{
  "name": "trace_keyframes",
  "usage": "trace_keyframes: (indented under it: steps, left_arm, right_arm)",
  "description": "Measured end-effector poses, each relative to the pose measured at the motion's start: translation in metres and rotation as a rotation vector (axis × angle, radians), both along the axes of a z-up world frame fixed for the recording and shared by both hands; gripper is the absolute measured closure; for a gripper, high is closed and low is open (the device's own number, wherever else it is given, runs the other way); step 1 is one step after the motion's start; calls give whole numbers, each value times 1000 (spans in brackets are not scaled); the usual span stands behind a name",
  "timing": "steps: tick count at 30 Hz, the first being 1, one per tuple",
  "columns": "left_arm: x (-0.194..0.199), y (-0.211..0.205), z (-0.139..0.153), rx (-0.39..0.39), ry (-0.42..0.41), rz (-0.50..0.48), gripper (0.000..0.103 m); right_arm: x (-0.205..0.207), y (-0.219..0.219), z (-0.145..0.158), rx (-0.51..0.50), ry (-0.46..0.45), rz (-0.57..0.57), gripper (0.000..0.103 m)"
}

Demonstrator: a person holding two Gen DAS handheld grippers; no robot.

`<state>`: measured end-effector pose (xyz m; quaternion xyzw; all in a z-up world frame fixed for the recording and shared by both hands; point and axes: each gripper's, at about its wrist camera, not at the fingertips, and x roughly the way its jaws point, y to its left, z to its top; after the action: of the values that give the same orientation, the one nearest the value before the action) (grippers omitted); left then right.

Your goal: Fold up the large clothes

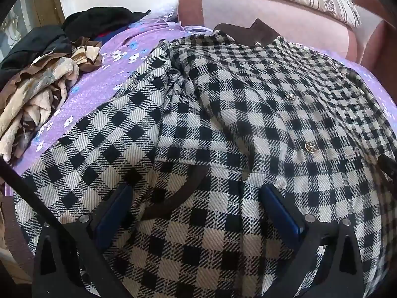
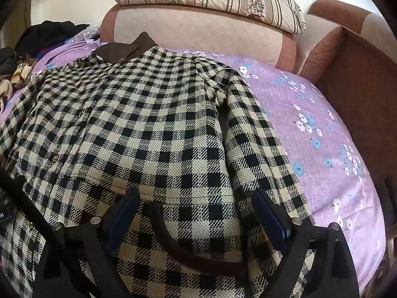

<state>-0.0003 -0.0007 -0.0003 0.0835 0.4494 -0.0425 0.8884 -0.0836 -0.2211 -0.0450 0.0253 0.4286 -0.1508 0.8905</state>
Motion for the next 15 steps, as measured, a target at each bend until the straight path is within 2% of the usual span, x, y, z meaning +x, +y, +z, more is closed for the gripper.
trace_keyframes:
  steps: [4, 9, 15]
  left_arm:
    - [-1, -3, 1, 5, -13, 1, 0]
    - [-2, 3, 17, -25, 1, -19, 0]
    - [-18, 27, 56, -101, -113, -13, 0]
  right_arm:
    - [3, 10, -3, -43, 9, 3, 9]
    - [-4, 10, -1, -65, -33, 6, 9]
    - [-13, 6, 9, -73, -79, 2, 9]
